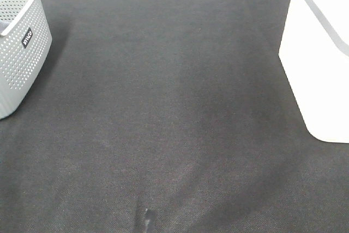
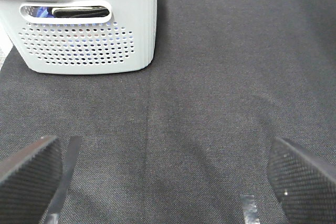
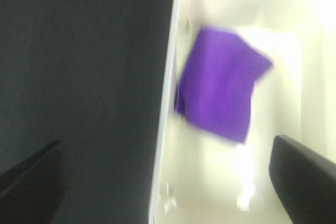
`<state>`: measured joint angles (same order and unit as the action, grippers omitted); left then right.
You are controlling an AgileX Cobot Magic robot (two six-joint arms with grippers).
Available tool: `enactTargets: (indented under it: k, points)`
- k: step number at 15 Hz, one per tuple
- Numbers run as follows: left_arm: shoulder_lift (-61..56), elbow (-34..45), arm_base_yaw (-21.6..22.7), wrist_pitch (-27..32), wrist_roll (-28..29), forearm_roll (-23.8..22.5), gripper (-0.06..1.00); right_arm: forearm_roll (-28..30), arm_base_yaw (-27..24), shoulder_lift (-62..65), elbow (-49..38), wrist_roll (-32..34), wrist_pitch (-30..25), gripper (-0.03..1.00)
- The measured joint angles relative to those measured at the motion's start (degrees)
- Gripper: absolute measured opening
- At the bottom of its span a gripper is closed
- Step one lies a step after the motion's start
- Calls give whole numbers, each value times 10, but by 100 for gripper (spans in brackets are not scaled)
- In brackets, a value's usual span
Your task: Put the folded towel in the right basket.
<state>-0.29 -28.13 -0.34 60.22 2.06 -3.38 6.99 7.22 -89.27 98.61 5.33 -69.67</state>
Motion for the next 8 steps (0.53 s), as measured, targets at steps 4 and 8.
enactTargets:
  k: [4,8]
  points:
    - [0,0,0,0,0,0,99,0,0,338,-341,41,41,98]
    - [0,0,0,0,0,0,99,0,0,658,-581,57,73,98]
